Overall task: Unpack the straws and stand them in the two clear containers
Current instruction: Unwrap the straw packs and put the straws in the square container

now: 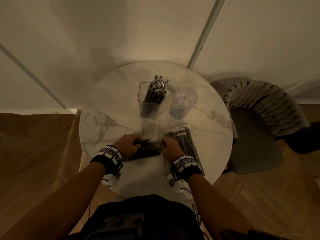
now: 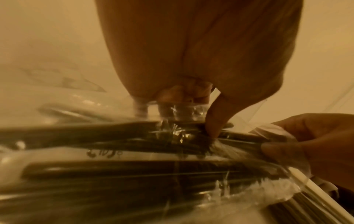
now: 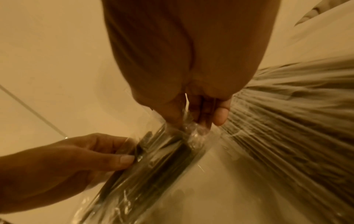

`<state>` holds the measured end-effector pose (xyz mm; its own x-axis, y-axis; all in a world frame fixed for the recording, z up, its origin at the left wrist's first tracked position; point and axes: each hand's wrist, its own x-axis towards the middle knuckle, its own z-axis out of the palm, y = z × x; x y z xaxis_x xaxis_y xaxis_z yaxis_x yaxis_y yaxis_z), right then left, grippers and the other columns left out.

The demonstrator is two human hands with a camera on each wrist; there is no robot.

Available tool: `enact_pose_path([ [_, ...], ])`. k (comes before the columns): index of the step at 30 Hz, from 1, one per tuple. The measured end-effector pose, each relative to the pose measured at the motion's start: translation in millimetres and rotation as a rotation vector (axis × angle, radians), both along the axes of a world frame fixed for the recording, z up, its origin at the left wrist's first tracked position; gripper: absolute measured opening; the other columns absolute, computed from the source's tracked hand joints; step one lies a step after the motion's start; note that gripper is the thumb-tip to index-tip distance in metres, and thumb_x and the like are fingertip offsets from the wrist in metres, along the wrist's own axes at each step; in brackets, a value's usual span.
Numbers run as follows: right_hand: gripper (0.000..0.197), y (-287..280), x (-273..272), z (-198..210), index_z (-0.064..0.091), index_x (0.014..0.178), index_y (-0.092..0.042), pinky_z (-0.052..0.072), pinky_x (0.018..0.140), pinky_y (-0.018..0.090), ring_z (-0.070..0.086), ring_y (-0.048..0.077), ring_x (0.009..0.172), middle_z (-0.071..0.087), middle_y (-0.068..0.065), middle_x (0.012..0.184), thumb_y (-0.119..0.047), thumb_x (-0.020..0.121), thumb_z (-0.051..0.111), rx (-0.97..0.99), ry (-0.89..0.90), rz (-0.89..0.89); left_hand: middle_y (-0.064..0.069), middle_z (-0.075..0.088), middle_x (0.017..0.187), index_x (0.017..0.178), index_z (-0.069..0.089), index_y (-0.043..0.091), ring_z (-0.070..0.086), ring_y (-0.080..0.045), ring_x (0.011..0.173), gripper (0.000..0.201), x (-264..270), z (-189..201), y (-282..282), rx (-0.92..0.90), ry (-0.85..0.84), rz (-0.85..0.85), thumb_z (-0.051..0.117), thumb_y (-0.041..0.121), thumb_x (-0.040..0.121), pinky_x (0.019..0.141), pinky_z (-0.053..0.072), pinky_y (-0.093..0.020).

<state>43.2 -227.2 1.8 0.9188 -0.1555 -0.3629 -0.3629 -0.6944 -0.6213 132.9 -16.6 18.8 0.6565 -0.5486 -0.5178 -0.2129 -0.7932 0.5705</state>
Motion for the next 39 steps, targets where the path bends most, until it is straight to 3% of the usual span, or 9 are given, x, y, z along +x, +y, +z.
enact_pose_path([
  [6,0.022,3,1,7,0.074,0.107,-0.01,0.052,0.089,0.033,0.067,0.025,0.096,0.073,0.01,0.101,-0.019,0.087,0.072,0.09,0.008,0.094,0.001,0.069,0.116,0.121,0.069,0.029,0.061,-0.018,0.105,0.03,1,4,-5,-0.028,0.006,-0.056,0.062,0.024,0.092,0.093,0.044,-0.028],
  [10,0.024,1,-6,4,0.077,0.104,-0.014,0.052,0.079,0.019,0.069,0.014,0.082,0.076,0.004,0.092,-0.018,0.081,0.079,0.207,-0.031,0.012,0.003,0.07,0.111,0.119,0.069,0.033,0.062,-0.016,0.1,0.028,0,2,-4,-0.005,0.072,-0.08,0.062,0.03,0.093,0.09,0.043,-0.027],
  [15,0.027,2,-9,1,0.076,0.11,-0.01,0.045,0.088,0.003,0.065,0.001,0.102,0.072,-0.002,0.111,-0.015,0.083,0.078,0.322,-0.076,-0.132,0.002,0.066,0.095,0.112,0.07,0.03,0.061,-0.019,0.091,0.022,-3,3,-4,0.013,0.108,-0.101,0.059,0.035,0.094,0.079,0.041,-0.026],
  [18,0.019,1,-9,1,0.078,0.102,-0.009,0.047,0.087,0.007,0.066,-0.008,0.089,0.075,0.0,0.103,-0.009,0.082,0.078,0.355,-0.088,-0.173,0.001,0.069,0.111,0.122,0.066,0.032,0.061,-0.018,0.1,0.031,-3,4,-3,0.019,0.127,-0.109,0.062,0.038,0.092,0.088,0.043,-0.028],
  [21,0.016,-6,-7,2,0.08,0.096,-0.01,0.052,0.089,0.016,0.07,0.001,0.089,0.077,0.002,0.098,-0.007,0.081,0.077,0.361,-0.123,-0.217,0.002,0.064,0.123,0.131,0.059,0.029,0.059,-0.02,0.111,0.059,-4,5,-1,0.039,0.124,-0.126,0.067,0.06,0.082,0.093,0.042,-0.028],
  [25,0.015,-23,-2,7,0.08,0.099,-0.016,0.052,0.082,0.013,0.071,0.005,0.087,0.077,-0.002,0.095,-0.014,0.084,0.075,0.31,-0.121,-0.191,-0.003,0.054,0.137,0.141,0.049,0.018,0.052,-0.023,0.123,0.07,-4,3,-2,0.089,0.105,-0.089,0.072,0.05,0.082,0.1,0.037,-0.028],
  [30,0.016,-47,-1,11,0.08,0.098,-0.019,0.053,0.084,0.015,0.069,0.003,0.087,0.076,-0.005,0.094,-0.017,0.083,0.076,0.256,-0.121,-0.2,-0.009,0.049,0.144,0.143,0.047,0.016,0.046,-0.027,0.131,0.071,-2,-1,2,0.129,0.085,-0.065,0.071,0.048,0.084,0.107,0.035,-0.033],
  [34,0.016,-54,-1,16,0.076,0.103,-0.019,0.059,0.064,0.023,0.07,0.01,0.076,0.072,-0.003,0.092,-0.014,0.088,0.072,0.334,-0.044,-0.229,-0.011,0.056,0.136,0.137,0.053,0.013,0.052,-0.029,0.122,0.061,-1,0,2,0.099,0.074,-0.06,0.069,0.044,0.087,0.102,0.039,-0.034],
  [39,0.024,-52,-3,13,0.074,0.099,-0.019,0.063,0.073,0.043,0.074,0.026,0.082,0.074,0.011,0.094,-0.003,0.081,0.077,0.394,-0.01,-0.206,-0.011,0.057,0.135,0.135,0.054,0.013,0.053,-0.029,0.122,0.056,-1,2,1,0.077,0.057,-0.054,0.07,0.039,0.088,0.103,0.04,-0.034],
])
